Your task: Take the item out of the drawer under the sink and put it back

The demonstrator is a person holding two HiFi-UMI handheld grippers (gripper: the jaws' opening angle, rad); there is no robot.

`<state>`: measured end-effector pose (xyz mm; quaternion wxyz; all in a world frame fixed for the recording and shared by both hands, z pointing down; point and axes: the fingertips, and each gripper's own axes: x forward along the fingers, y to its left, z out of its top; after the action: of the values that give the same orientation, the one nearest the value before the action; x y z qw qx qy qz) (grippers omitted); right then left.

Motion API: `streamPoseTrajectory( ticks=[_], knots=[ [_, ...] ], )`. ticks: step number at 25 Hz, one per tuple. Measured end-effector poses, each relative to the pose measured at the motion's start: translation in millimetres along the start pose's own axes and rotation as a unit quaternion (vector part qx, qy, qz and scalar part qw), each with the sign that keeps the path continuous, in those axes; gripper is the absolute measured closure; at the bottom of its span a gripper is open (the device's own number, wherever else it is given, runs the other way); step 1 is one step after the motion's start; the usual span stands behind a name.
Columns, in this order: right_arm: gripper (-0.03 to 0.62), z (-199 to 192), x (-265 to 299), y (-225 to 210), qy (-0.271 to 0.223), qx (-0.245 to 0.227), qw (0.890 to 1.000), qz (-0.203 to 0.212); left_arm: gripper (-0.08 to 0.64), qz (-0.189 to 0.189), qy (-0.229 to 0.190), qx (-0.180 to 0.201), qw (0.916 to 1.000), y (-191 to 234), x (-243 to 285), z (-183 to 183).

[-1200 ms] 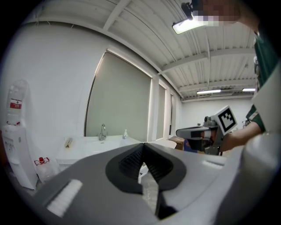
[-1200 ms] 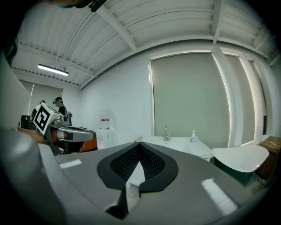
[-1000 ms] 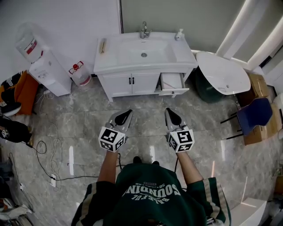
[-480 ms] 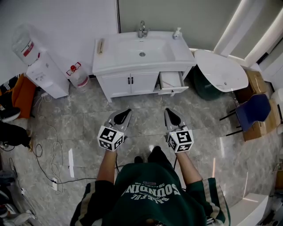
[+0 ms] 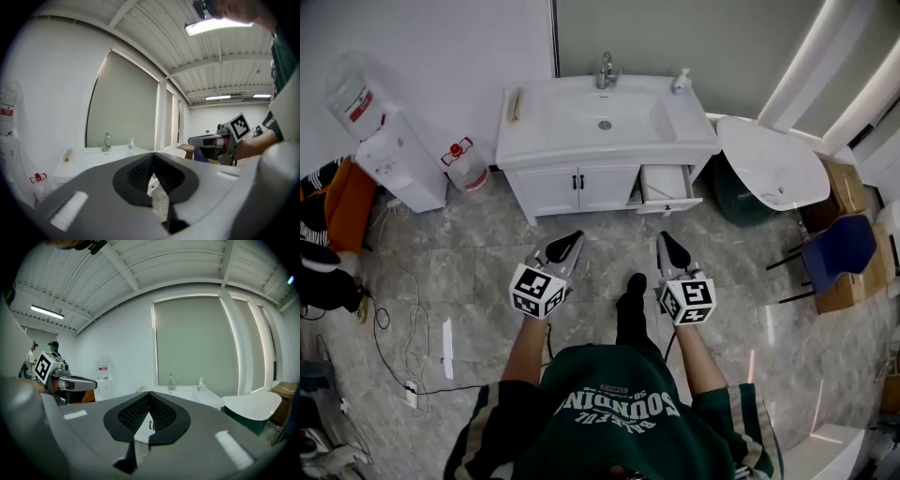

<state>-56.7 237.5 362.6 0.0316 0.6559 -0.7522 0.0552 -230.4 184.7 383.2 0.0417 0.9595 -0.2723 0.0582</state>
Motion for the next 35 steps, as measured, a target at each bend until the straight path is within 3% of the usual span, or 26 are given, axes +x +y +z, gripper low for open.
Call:
streamPoseTrajectory(
  ticks=[14,25,35],
  knots=[
    [0.591,-4,129,-103,0.026,0.013,0.999,0.022,0.509,0.024,0.024,-0.016,0.9993,67,136,3],
    [0.591,16,234,-204,0.032,0.018,0.997,0.072,0.509,0.058,0.041,-0.018,0.9973,105,262,26],
    [0.591,15,279,-239,0.042,0.015,0.994,0.097,0.509,0.071,0.041,-0.027,0.9963,124,315,26]
  ],
)
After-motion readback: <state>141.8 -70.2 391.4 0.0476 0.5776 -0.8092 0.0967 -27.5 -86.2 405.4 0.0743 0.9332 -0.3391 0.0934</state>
